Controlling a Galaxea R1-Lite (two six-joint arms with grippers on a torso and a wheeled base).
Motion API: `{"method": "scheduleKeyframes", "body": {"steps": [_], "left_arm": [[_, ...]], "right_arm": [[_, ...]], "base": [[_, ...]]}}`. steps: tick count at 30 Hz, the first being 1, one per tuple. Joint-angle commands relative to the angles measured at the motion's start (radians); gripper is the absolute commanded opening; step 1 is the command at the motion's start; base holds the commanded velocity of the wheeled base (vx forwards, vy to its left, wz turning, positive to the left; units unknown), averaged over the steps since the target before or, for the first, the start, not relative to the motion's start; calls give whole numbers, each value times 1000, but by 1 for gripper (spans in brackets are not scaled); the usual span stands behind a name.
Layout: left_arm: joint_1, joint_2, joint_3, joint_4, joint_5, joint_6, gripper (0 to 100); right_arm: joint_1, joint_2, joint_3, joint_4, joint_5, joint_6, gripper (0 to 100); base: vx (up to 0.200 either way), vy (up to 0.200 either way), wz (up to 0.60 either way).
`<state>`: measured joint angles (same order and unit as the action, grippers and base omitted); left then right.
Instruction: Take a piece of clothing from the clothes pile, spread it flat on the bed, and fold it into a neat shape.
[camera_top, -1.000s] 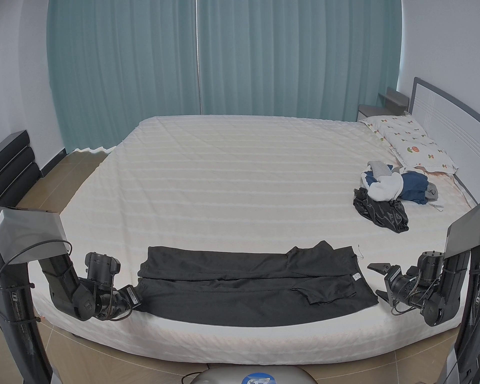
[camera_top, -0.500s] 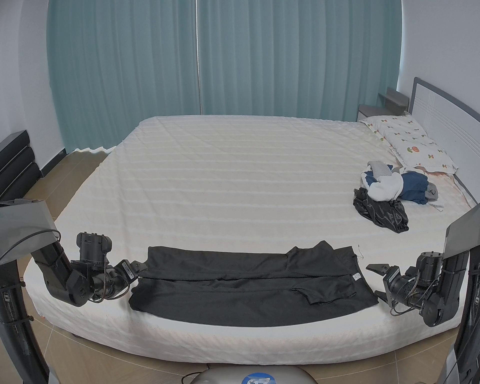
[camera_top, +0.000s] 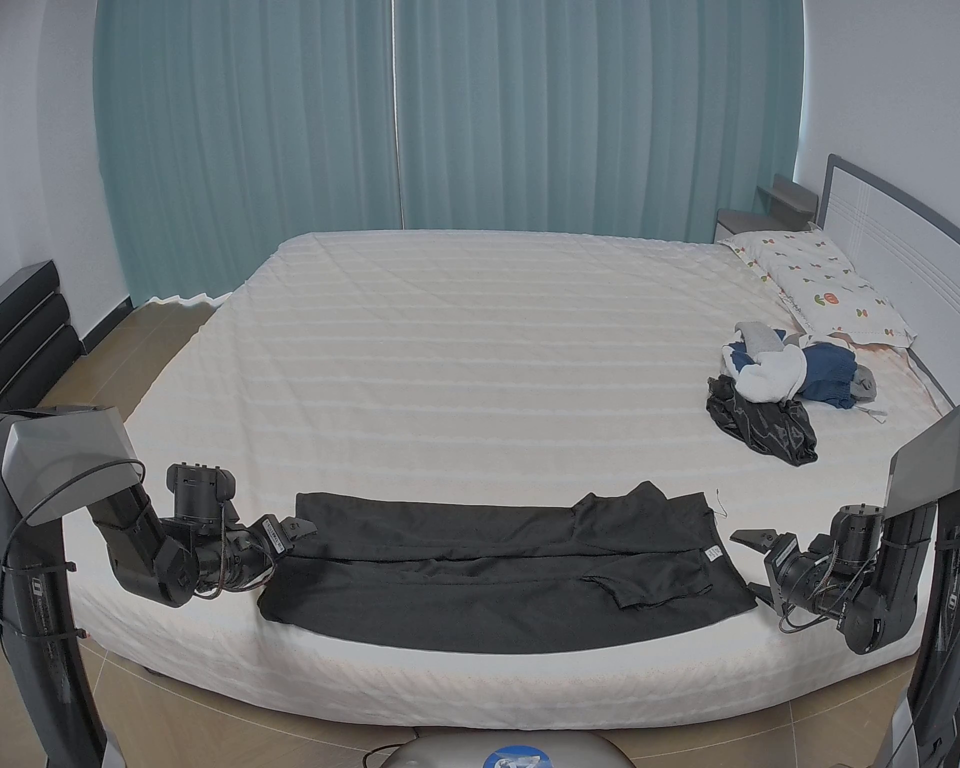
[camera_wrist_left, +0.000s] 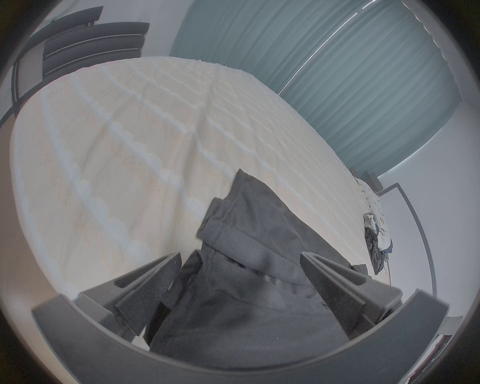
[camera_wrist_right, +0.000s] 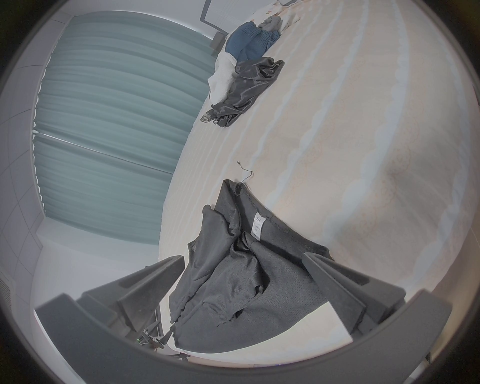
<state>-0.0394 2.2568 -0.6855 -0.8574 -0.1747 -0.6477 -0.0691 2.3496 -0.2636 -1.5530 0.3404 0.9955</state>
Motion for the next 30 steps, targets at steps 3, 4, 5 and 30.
{"method": "scheduleKeyframes", "body": {"steps": [3,4,5,30], "left_arm": [[1,56,-3,-22,4,10,100],[1,56,-3,-22,4,10,0],[1,60,-3,-22,4,13,0],[1,107,15,-153,144,10,0]], "right_arm": [[0,2,0,-12,2,-2,100],[0,2,0,-12,2,0,100],[0,4,0,-12,2,-2,100],[0,2,-3,-12,0,0,100]], "base": [[0,0,0],[0,0,0],[0,0,0],[0,0,0]]}}
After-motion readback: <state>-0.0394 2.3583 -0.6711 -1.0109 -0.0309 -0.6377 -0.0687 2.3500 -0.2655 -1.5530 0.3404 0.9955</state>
